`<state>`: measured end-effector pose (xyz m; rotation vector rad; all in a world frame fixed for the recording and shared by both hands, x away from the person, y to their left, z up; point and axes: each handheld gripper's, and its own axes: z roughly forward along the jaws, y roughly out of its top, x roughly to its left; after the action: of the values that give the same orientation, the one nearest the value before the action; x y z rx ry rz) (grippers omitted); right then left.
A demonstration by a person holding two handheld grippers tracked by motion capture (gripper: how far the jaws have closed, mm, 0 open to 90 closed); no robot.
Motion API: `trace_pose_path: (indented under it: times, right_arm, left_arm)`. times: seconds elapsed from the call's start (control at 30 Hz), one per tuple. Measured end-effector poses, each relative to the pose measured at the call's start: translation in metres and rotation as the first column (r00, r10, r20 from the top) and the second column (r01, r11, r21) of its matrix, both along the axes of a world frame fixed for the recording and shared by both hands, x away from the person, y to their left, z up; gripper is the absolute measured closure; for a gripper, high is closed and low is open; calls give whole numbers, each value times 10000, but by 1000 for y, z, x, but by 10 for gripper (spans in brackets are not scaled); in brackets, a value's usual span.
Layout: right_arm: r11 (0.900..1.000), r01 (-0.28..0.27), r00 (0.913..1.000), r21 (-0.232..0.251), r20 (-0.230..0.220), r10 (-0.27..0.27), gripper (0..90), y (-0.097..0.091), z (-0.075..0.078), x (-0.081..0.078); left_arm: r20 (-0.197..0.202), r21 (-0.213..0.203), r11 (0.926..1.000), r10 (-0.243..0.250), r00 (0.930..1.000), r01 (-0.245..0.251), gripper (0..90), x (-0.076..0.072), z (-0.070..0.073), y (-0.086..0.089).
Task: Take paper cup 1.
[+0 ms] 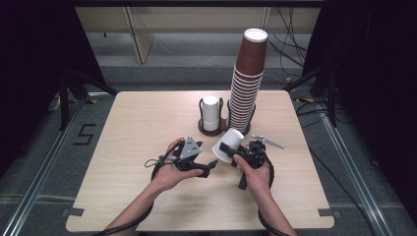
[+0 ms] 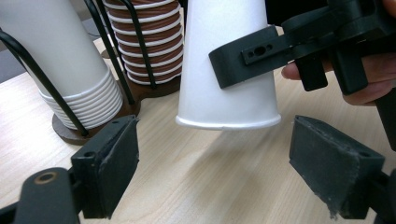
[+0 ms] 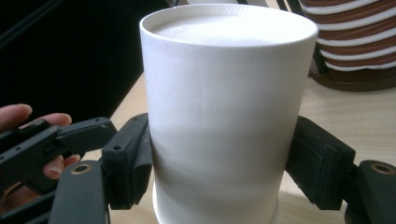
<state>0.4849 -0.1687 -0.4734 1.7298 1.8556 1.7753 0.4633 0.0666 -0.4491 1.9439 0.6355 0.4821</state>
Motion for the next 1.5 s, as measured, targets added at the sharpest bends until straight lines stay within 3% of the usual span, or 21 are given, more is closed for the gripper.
trace_pose_path:
  times: [0.37, 0.47, 0.5, 0.77, 0.93, 1.0, 1.07, 1.4, 1.5]
  right_arm:
    - [9970, -137, 9991, 756, -383, 166, 299, -3, -3, 0]
    - [9932, -175, 9963, 1155, -821, 271, 301, -2, -2, -1]
    - [9946, -270, 9980, 1006, -535, 325, 301, -3, -4, 0]
    - [9919, -356, 9970, 1221, -635, 436, 304, -3, -3, -2]
    - [9928, -393, 9979, 1134, -463, 448, 306, -1, -3, -2]
    - [9927, -411, 9978, 1134, -467, 467, 306, -1, -3, -2]
    - [9928, -462, 9976, 1109, -463, 516, 306, -1, -2, -3]
    - [9928, -452, 9975, 1106, -491, 509, 310, 0, -2, -4]
    - [9917, -504, 9968, 1185, -562, 574, 311, 1, -1, -5]
  left_arm:
    - [-38, 48, 9999, -161, 9999, 161, 150, 0, -2, -3]
    - [-29, 37, 9997, -261, 9997, 261, 144, 2, -2, -6]
    - [2, -6, 9995, -326, 9995, 326, 142, 2, -2, -8]
    - [-115, 127, 9989, -459, 9989, 460, 124, 7, -6, -19]
    - [-151, 216, 9981, -576, 9982, 579, 124, 11, -10, -26]
    - [81, 445, 9987, -250, 9997, 246, 124, 13, -11, -27]
    - [-350, 77, 9977, -667, 9972, 670, 120, 14, -14, -31]
    - [-347, 70, 9973, -724, 9968, 727, 106, 18, -16, -35]
    - [-363, 240, 9971, -718, 9968, 727, 100, 19, -15, -36]
